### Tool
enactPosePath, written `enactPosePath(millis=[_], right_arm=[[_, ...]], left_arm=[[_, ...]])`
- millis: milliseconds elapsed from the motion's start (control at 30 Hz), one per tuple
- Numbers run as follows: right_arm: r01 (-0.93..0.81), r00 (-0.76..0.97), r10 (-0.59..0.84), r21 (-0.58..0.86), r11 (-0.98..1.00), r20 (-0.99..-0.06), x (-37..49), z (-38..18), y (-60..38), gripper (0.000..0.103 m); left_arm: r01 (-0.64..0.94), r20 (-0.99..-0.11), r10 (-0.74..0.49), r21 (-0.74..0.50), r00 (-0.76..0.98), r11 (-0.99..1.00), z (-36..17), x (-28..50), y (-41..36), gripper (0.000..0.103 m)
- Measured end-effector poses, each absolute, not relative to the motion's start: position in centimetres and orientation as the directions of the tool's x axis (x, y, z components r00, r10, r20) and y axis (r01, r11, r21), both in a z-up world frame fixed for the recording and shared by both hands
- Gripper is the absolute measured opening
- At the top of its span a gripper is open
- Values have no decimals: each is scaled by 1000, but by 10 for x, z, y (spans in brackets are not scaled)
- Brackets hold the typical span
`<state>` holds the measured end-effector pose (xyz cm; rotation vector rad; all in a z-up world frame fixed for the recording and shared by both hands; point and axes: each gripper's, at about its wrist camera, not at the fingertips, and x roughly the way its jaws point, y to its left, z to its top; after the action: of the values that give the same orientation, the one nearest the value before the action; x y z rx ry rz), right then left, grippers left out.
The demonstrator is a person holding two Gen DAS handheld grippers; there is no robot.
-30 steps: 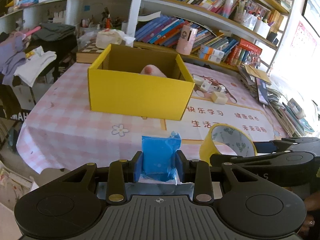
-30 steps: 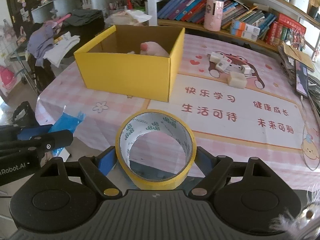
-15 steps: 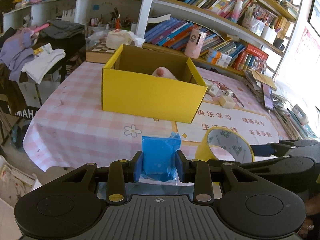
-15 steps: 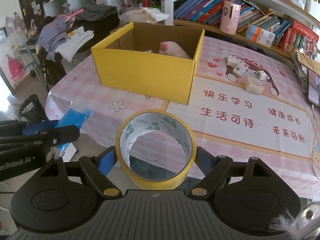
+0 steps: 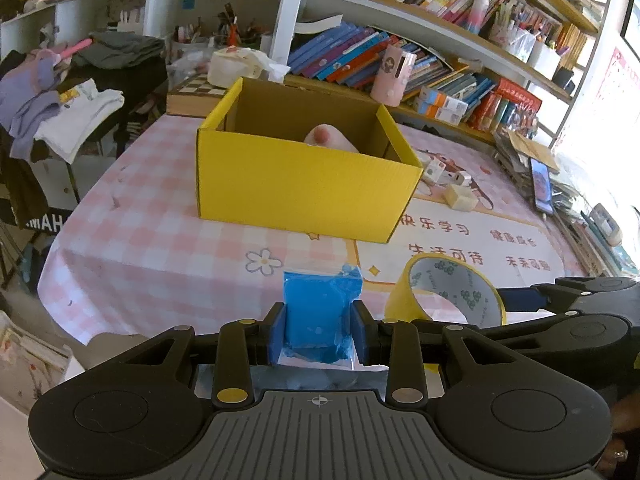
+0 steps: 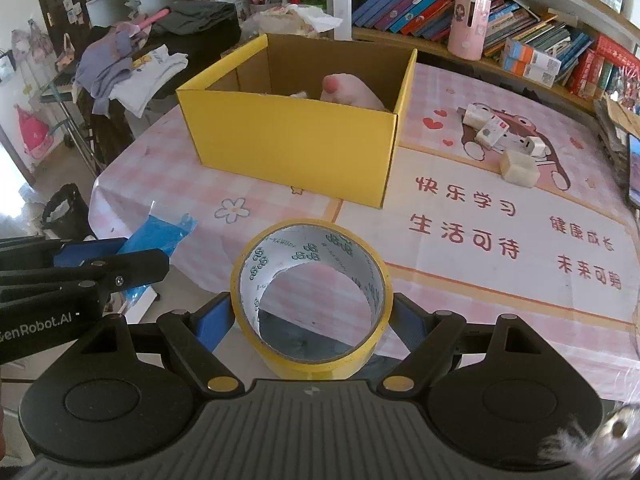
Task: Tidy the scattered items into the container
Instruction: 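Lower the sponge with left tool while right tool lowers the tape roll into the yellow box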
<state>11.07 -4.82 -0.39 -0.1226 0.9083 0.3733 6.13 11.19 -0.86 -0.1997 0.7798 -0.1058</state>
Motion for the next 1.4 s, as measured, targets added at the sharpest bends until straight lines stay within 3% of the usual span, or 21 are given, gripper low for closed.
enactPosePath(millis=[400, 667, 900, 1400], right_arm=[[-413, 641, 300, 12, 911, -706, 144, 21, -49, 82], [-498, 712, 372, -56, 865, -596, 173, 52, -41, 83], [-482, 729, 377, -37, 875, -571, 226, 65, -43, 83], [-519, 687, 397, -29, 854, -608, 331, 62, -21, 83]], left_arm=[[64, -600, -170, -194, 781, 979, 23, 95, 108, 32], [104, -528, -163, -140, 833, 985, 51, 129, 102, 32], [97, -492, -128, -89, 861, 991, 71, 168, 108, 32], [32, -616, -48, -37, 787, 999, 37, 247, 115, 32]])
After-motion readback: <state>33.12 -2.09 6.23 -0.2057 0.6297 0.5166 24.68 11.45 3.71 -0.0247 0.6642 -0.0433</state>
